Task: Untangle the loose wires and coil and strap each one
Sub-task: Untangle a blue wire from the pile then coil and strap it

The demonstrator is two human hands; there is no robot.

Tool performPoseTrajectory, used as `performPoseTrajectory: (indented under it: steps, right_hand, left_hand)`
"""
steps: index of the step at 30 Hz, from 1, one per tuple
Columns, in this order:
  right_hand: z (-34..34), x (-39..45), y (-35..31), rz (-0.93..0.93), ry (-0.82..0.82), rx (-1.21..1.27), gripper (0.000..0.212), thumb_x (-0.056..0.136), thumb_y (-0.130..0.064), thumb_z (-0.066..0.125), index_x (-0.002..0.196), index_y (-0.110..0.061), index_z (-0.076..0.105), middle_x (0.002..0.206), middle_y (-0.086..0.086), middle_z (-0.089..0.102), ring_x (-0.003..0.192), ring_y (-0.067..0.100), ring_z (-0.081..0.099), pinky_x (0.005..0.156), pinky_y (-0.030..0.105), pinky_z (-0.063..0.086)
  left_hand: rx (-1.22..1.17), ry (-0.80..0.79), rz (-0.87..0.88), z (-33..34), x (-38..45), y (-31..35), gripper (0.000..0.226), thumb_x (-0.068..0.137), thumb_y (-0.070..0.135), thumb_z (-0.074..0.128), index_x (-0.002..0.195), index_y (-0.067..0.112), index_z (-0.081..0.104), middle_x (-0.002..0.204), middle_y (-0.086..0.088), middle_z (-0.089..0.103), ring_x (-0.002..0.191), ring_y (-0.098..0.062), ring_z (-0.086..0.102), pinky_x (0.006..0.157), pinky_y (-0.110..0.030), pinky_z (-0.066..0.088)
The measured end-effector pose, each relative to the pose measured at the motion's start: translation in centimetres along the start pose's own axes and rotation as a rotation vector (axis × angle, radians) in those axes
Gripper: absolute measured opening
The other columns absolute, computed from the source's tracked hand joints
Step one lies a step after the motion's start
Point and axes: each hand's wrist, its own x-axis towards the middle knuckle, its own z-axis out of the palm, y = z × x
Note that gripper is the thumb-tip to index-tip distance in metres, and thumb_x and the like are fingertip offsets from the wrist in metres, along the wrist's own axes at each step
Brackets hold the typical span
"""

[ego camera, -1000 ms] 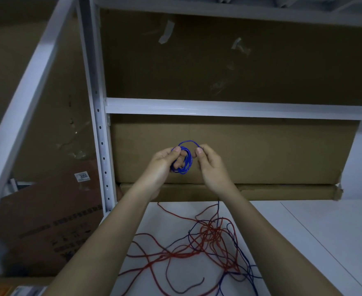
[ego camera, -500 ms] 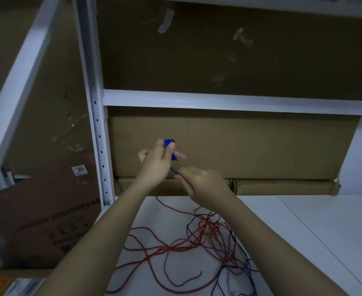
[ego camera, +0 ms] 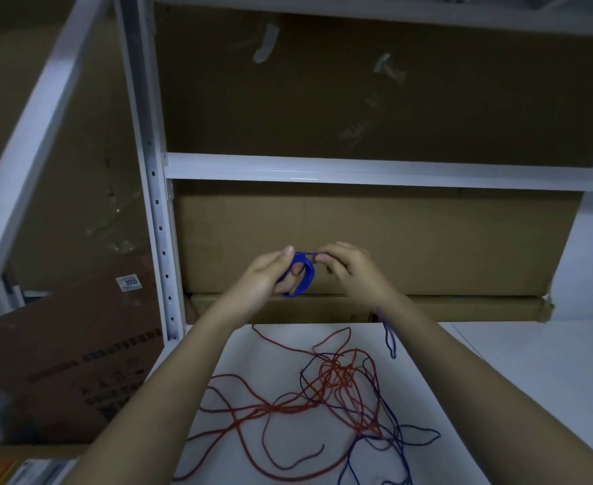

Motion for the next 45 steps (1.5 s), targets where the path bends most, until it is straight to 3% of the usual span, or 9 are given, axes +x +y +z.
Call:
performPoseTrajectory:
  steps: [4,8,13,20,25,31,38,42,45]
  right_hand:
    - [1.5,-2.0,-0.2,0.027,-0.008,-0.027,0.027,0.1,-0.012,0.045,0.122,-0.01,0.061,0.09,-0.008,0.055,0.082,-0.003,0.049,0.076,0.016,0.037]
    - [3.6,-4.0,-0.9,-0.006,-0.087,-0.214,0.032,0.101,-0.013,0.039,0.13,-0.008,0.052,0.115,0.009,0.059,0.107,0.021,0.052,0.084,0.033,0.041]
    - [3.3,-5.0,-2.0,-0.024,-0.079,-0.222,0.029,0.102,-0.022,0.04,0.121,-0.007,0.055,0.108,0.012,0.058,0.095,0.029,0.055,0.075,0.044,0.043]
    - [0.9,-6.3,-1.3,-0.137,-0.11,-0.242,0.022,0.099,-0.018,0.049,0.107,-0.002,0.063,0.088,0.013,0.057,0.08,0.028,0.054,0.066,0.041,0.042]
    - [-0.4,-6.8,0.2,-0.144,-0.108,-0.277,0.02,0.097,-0.015,0.052,0.107,-0.004,0.066,0.086,0.011,0.055,0.084,0.026,0.052,0.068,0.036,0.039]
    - [-0.2,-8.0,0.9,-0.086,-0.113,-0.145,0.022,0.099,-0.014,0.048,0.112,-0.012,0.065,0.08,-0.01,0.046,0.079,0.011,0.045,0.068,0.034,0.04]
    - [2.5,-9.5,-0.6,0.058,-0.109,0.013,0.023,0.102,-0.015,0.04,0.117,-0.016,0.058,0.069,-0.014,0.05,0.066,-0.001,0.05,0.066,0.025,0.04]
    - [4.4,-10.0,-2.7,0.128,-0.108,0.079,0.03,0.102,-0.023,0.039,0.129,-0.02,0.05,0.096,0.007,0.066,0.077,0.019,0.057,0.075,0.042,0.046]
    - [5.6,-10.5,-3.7,0.217,-0.237,0.036,0.026,0.103,-0.026,0.036,0.123,-0.018,0.051,0.094,0.007,0.064,0.082,0.025,0.059,0.072,0.037,0.045]
  left_hand:
    - [-0.203,0.155,0.102,1.0,0.6,-0.1,0.036,0.105,0.022,0.023,0.076,0.011,0.041,0.048,0.009,0.041,0.056,-0.012,0.04,0.065,-0.02,0.039]
    - [-0.271,0.434,0.033,1.9,1.9,-0.1,0.031,0.106,0.025,0.024,0.083,0.015,0.042,0.077,0.0,0.074,0.082,-0.006,0.064,0.093,-0.019,0.041]
    - [0.61,0.456,-0.032,2.3,2.1,-2.1,0.028,0.105,0.035,0.023,0.103,0.019,0.045,0.104,0.013,0.071,0.12,-0.006,0.049,0.11,-0.031,0.004]
    - [1.249,0.243,0.098,2.1,0.6,-3.9,0.027,0.104,0.027,0.025,0.102,0.019,0.05,0.08,0.006,0.062,0.095,-0.016,0.059,0.109,-0.039,-0.005]
    - [0.961,0.092,-0.041,4.0,-1.1,-4.3,0.038,0.105,0.035,0.023,0.08,0.028,0.05,0.068,0.004,0.054,0.083,-0.009,0.048,0.106,-0.033,0.009]
    - [0.244,-0.035,-0.11,4.9,-3.2,-3.2,0.043,0.103,0.035,0.034,0.065,0.016,0.041,0.048,0.011,0.035,0.049,-0.008,0.034,0.058,-0.023,0.032]
    - [-0.295,0.175,0.01,5.4,-4.1,-2.1,0.037,0.105,0.027,0.026,0.076,0.012,0.042,0.049,0.005,0.037,0.062,-0.014,0.046,0.073,-0.02,0.042]
    - [-0.265,0.37,-0.021,5.7,-4.1,-2.2,0.032,0.106,0.022,0.028,0.079,0.012,0.044,0.066,-0.002,0.059,0.079,-0.02,0.052,0.094,-0.035,0.037]
    - [-0.105,0.408,-0.063,5.1,-5.0,-2.7,0.031,0.106,0.028,0.023,0.096,0.013,0.049,0.083,0.008,0.074,0.099,-0.003,0.058,0.097,-0.011,0.034]
